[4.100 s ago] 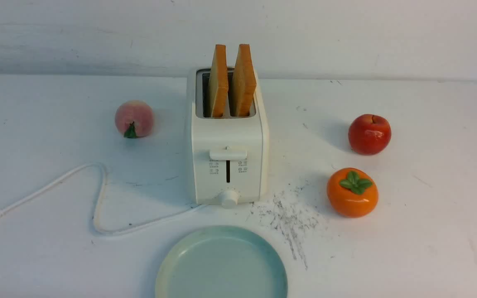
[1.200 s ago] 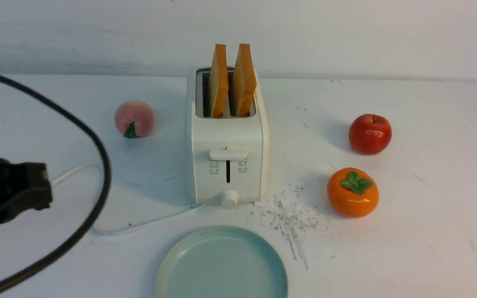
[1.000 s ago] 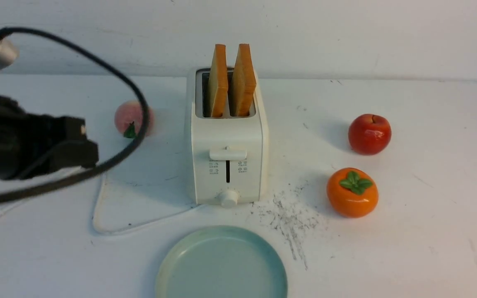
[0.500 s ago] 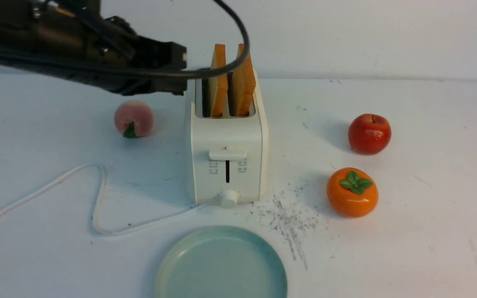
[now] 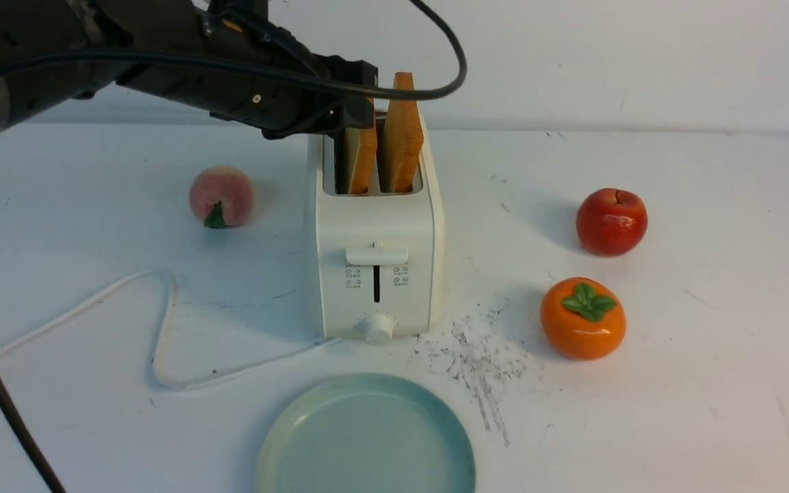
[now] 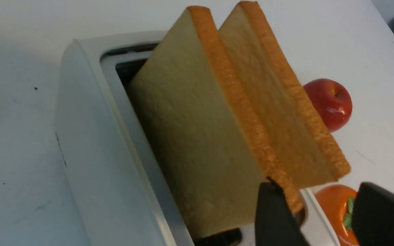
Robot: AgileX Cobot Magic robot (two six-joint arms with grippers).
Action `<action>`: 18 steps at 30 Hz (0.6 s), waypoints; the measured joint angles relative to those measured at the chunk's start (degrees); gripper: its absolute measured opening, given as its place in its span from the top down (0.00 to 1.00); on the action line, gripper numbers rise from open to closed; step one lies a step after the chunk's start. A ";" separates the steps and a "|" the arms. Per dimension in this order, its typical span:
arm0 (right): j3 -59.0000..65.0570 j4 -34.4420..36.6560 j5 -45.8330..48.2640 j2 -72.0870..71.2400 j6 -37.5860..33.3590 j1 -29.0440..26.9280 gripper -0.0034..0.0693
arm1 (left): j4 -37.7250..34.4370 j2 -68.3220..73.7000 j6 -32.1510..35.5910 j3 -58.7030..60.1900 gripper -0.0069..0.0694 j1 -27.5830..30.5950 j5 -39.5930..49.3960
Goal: Take toasted bread from bread machine on white table place on plate.
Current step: 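Reach for a toast slice standing in the toaster with the left gripper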
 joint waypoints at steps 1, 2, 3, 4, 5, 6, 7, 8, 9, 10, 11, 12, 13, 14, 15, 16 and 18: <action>0.00 0.00 0.00 0.00 0.00 0.00 0.94 | 0.00 0.13 0.00 0.00 0.43 0.00 -0.26; 0.00 0.00 0.00 0.00 0.00 0.00 0.93 | -0.11 0.45 0.00 -0.06 0.38 0.00 -1.35; 0.00 0.00 0.00 0.00 0.00 0.00 0.93 | -0.11 0.51 0.00 -0.06 0.36 0.00 -1.92; 0.00 0.00 0.00 0.00 0.00 0.00 0.93 | -0.11 0.51 0.00 -0.11 0.34 0.00 -2.67; 0.00 0.00 0.00 0.00 0.00 0.00 0.93 | -0.16 0.51 0.00 -0.11 0.34 0.00 -2.67; 0.00 0.00 -0.10 0.00 0.00 0.00 0.93 | -0.26 0.51 0.00 -0.29 0.32 0.00 -3.58; 0.00 0.00 -0.13 0.00 0.00 0.00 0.93 | -0.31 0.51 0.00 -0.29 0.32 0.00 -3.72; 0.00 0.00 -0.27 0.00 0.00 0.00 0.93 | -0.34 0.51 0.00 -0.29 0.32 0.00 -4.09; 0.00 0.00 -0.42 0.00 0.00 0.00 0.92 | -0.33 0.63 0.00 -0.29 0.32 0.00 -4.50; 0.00 0.00 -0.55 0.00 0.00 0.00 0.92 | -0.33 0.80 0.00 -0.29 0.32 0.00 -4.73; 0.00 0.00 -0.71 0.00 0.00 0.00 0.92 | -0.39 0.98 0.00 -0.34 0.32 0.00 -4.83; 0.00 0.05 -0.99 0.00 0.00 0.00 0.92 | -0.39 1.73 0.00 -0.35 0.32 0.00 -5.13; 0.00 0.05 -1.23 0.00 0.00 0.00 0.92 | -0.39 2.32 0.00 -0.35 0.32 0.00 -5.20; 0.00 0.05 -1.24 0.00 0.00 0.00 0.92 | -0.39 2.32 0.00 -0.35 0.32 0.00 -5.20; 0.00 0.05 -1.43 0.00 0.00 0.00 0.92 | -0.39 3.43 0.00 -0.35 0.32 0.00 -5.52; 0.00 0.05 -1.43 0.00 0.00 0.00 0.92 | -0.39 3.51 0.00 -0.35 0.32 0.00 -5.57; 0.00 0.05 -1.49 0.00 0.00 0.00 0.92 | -0.39 4.44 0.00 -0.35 0.32 -0.13 -5.77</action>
